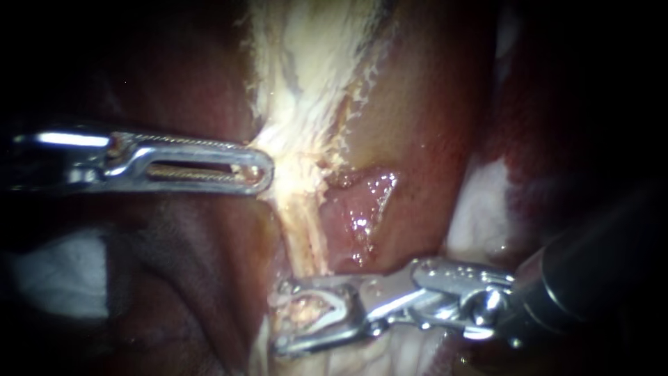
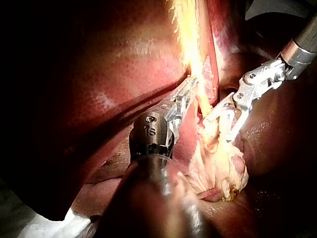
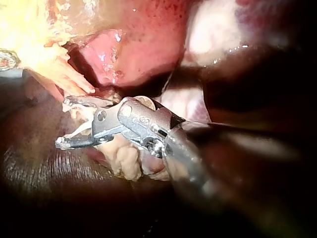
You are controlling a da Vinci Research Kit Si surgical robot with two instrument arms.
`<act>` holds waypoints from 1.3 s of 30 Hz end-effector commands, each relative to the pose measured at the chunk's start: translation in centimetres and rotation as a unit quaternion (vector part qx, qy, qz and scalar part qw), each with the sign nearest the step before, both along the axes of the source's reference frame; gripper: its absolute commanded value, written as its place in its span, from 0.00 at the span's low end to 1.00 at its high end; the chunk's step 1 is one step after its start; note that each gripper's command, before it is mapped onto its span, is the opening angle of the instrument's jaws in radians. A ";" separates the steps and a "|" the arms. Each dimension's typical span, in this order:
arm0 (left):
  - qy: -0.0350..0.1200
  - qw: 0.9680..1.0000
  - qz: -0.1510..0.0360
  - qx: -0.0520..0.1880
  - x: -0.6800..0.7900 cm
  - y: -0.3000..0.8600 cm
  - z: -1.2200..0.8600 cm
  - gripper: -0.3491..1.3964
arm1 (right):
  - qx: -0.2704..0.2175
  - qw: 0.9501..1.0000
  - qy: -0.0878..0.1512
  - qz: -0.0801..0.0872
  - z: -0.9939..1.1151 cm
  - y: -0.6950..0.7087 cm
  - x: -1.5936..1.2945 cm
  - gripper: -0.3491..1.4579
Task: Clipping second clip left tube
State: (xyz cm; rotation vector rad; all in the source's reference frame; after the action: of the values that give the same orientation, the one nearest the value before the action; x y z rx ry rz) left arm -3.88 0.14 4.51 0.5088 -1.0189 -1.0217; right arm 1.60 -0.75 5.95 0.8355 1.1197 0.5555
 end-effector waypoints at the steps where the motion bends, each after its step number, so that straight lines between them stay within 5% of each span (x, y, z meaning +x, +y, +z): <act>1: 0.001 1.000 -0.001 -0.001 0.01 0.00 -0.01 0.00 | -0.004 1.000 -0.001 0.002 -0.05 0.02 -0.04 0.52; 11: 0.001 1.000 -0.003 0.001 0.07 -0.04 -0.05 0.00 | -0.038 0.999 -0.008 0.017 -0.43 0.23 -0.31 0.52; 39: 0.001 1.000 -0.005 0.005 0.13 -0.18 -0.29 0.00 | -0.062 0.998 -0.015 0.027 -0.19 0.25 0.03 0.52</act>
State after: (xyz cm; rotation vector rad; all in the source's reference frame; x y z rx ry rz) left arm -3.74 -0.04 4.21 0.5111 -1.0161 -1.0363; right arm 1.65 -0.50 5.78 0.6813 1.1400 0.5354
